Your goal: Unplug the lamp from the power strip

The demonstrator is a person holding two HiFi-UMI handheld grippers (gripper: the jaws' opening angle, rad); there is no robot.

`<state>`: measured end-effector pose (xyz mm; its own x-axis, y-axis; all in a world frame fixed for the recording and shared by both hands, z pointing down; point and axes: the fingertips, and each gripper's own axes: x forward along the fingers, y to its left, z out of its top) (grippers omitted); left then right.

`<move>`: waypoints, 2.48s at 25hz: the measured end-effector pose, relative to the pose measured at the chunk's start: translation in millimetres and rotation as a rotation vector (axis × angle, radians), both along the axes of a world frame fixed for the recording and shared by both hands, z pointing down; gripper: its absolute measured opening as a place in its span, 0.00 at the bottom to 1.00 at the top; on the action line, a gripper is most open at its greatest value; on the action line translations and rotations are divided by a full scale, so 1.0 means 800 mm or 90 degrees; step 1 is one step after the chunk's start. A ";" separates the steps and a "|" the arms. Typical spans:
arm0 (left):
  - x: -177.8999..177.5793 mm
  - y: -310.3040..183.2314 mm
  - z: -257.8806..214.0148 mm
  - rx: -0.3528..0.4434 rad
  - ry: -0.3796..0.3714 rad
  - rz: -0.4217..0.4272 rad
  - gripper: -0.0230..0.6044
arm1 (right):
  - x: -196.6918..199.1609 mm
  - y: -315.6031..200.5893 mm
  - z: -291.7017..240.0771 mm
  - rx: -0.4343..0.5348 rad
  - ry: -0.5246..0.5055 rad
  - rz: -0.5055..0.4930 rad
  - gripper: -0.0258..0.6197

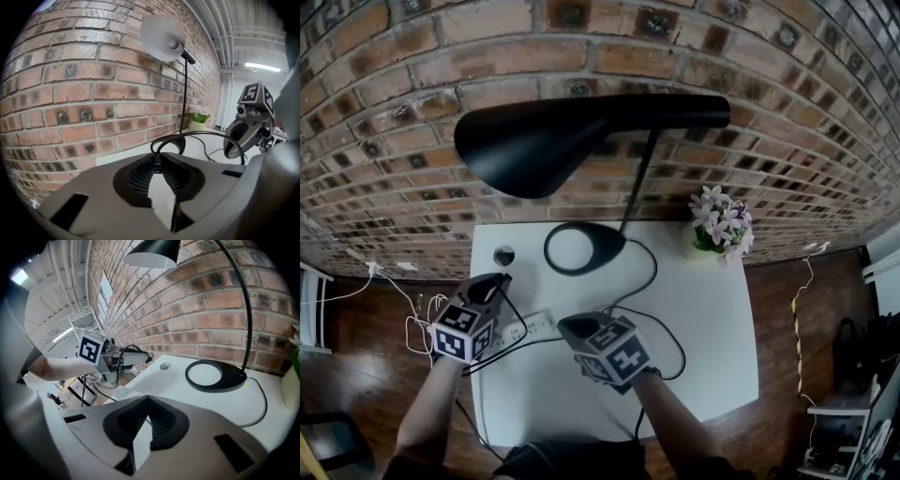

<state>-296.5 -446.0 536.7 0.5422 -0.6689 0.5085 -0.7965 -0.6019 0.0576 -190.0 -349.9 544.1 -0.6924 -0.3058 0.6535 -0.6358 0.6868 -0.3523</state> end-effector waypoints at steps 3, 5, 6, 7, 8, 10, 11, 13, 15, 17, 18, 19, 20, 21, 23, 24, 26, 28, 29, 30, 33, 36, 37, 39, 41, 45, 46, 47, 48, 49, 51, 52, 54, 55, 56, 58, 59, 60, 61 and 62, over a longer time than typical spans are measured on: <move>-0.010 -0.016 0.021 -0.012 -0.009 -0.022 0.13 | -0.004 -0.009 0.004 -0.006 -0.007 -0.004 0.04; -0.013 -0.026 0.032 -0.018 -0.014 -0.028 0.13 | -0.007 -0.012 0.007 -0.011 -0.010 -0.005 0.04; -0.015 -0.031 0.036 -0.020 -0.016 -0.032 0.13 | -0.008 -0.013 0.009 -0.014 -0.010 -0.006 0.04; -0.017 -0.038 0.039 -0.021 -0.017 -0.035 0.13 | -0.008 -0.013 0.011 -0.017 -0.009 -0.006 0.04; -0.018 -0.044 0.042 -0.021 -0.017 -0.039 0.13 | -0.008 -0.014 0.013 -0.020 -0.008 -0.006 0.04; -0.022 -0.059 0.048 -0.022 -0.020 -0.049 0.13 | -0.006 -0.018 0.014 -0.022 -0.009 -0.004 0.04; -0.024 -0.066 0.051 -0.023 -0.020 -0.055 0.13 | -0.005 -0.021 0.015 -0.022 -0.011 -0.002 0.04; -0.030 -0.077 0.058 -0.026 -0.019 -0.070 0.14 | -0.003 -0.026 0.018 -0.024 -0.014 0.003 0.04; -0.036 -0.084 0.066 -0.034 -0.018 -0.087 0.14 | -0.001 -0.028 0.021 -0.031 -0.017 0.007 0.04; -0.037 -0.092 0.075 -0.040 -0.020 -0.097 0.14 | 0.005 -0.030 0.025 -0.036 -0.017 0.014 0.04; -0.037 -0.096 0.079 -0.042 -0.022 -0.098 0.14 | 0.008 -0.032 0.027 -0.038 -0.016 0.018 0.04; -0.037 -0.099 0.082 -0.045 -0.024 -0.100 0.14 | 0.011 -0.034 0.028 -0.040 -0.016 0.020 0.04; -0.038 -0.102 0.085 -0.048 -0.025 -0.102 0.14 | 0.013 -0.036 0.030 -0.043 -0.015 0.022 0.04; -0.040 -0.104 0.089 -0.053 -0.027 -0.105 0.14 | 0.015 -0.038 0.032 -0.046 -0.014 0.024 0.04; -0.044 -0.106 0.098 -0.060 -0.038 -0.109 0.14 | 0.018 -0.040 0.038 -0.051 -0.010 0.025 0.04; -0.043 -0.106 0.101 -0.061 -0.046 -0.106 0.15 | 0.019 -0.040 0.040 -0.053 -0.009 0.024 0.04; -0.039 -0.107 0.102 -0.061 -0.053 -0.094 0.16 | 0.018 -0.041 0.042 -0.053 -0.009 0.024 0.04; -0.037 -0.109 0.103 -0.064 -0.053 -0.086 0.17 | 0.017 -0.040 0.042 -0.053 -0.012 0.023 0.04; -0.037 -0.109 0.105 -0.067 -0.052 -0.083 0.18 | 0.016 -0.039 0.042 -0.055 -0.013 0.022 0.04; -0.037 -0.108 0.107 -0.075 -0.051 -0.080 0.20 | 0.015 -0.038 0.042 -0.057 -0.013 0.020 0.04; -0.043 -0.101 0.119 -0.107 -0.053 -0.077 0.23 | 0.015 -0.036 0.041 -0.058 -0.008 0.016 0.04; -0.042 -0.097 0.112 -0.104 -0.051 -0.068 0.24 | 0.018 -0.036 0.040 -0.060 -0.005 0.019 0.04; -0.041 -0.096 0.110 -0.100 -0.051 -0.064 0.25 | 0.019 -0.036 0.040 -0.060 -0.007 0.020 0.04; -0.045 -0.095 0.108 -0.098 -0.053 -0.067 0.25 | 0.018 -0.036 0.039 -0.060 -0.010 0.019 0.04; -0.051 -0.093 0.106 -0.100 -0.042 -0.079 0.25 | 0.016 -0.034 0.038 -0.060 -0.011 0.015 0.04; -0.052 -0.089 0.088 -0.089 -0.019 -0.074 0.25 | 0.013 -0.033 0.031 -0.053 -0.018 0.013 0.04; -0.051 -0.086 0.083 -0.090 -0.006 -0.069 0.25 | 0.011 -0.031 0.029 -0.051 -0.021 0.009 0.04; -0.051 -0.083 0.078 -0.093 0.008 -0.067 0.25 | 0.010 -0.029 0.026 -0.049 -0.023 0.003 0.04; -0.052 -0.080 0.073 -0.094 0.019 -0.066 0.25 | 0.009 -0.026 0.023 -0.047 -0.024 -0.002 0.04; -0.052 -0.077 0.067 -0.093 0.023 -0.065 0.23 | 0.009 -0.024 0.021 -0.044 -0.022 -0.005 0.04; -0.052 -0.070 0.056 -0.086 0.014 -0.061 0.15 | 0.012 -0.020 0.017 -0.038 -0.017 -0.002 0.04; -0.051 -0.066 0.049 -0.079 0.010 -0.057 0.06 | 0.013 -0.019 0.015 -0.036 -0.016 0.001 0.04; -0.050 -0.062 0.033 -0.060 0.013 -0.050 0.03 | 0.013 -0.019 0.008 -0.029 -0.020 0.008 0.04; -0.053 -0.059 0.027 -0.054 0.014 -0.050 0.03 | 0.011 -0.019 0.003 -0.025 -0.024 0.011 0.04; -0.057 -0.055 0.023 -0.052 0.011 -0.052 0.03 | 0.010 -0.018 -0.002 -0.020 -0.028 0.013 0.04; -0.064 -0.046 0.015 -0.049 0.003 -0.053 0.03 | 0.006 -0.014 -0.009 -0.014 -0.036 0.017 0.04; -0.067 -0.041 0.010 -0.047 -0.001 -0.050 0.03 | 0.005 -0.010 -0.012 -0.010 -0.038 0.016 0.04; -0.068 -0.035 0.003 -0.041 -0.005 -0.045 0.03 | 0.004 -0.005 -0.014 -0.006 -0.037 0.012 0.04; -0.068 -0.030 -0.004 -0.034 -0.009 -0.040 0.03 | 0.003 0.000 -0.016 0.001 -0.032 0.005 0.04; -0.069 -0.024 -0.012 -0.027 -0.014 -0.035 0.03 | 0.002 0.006 -0.017 0.010 -0.026 -0.002 0.04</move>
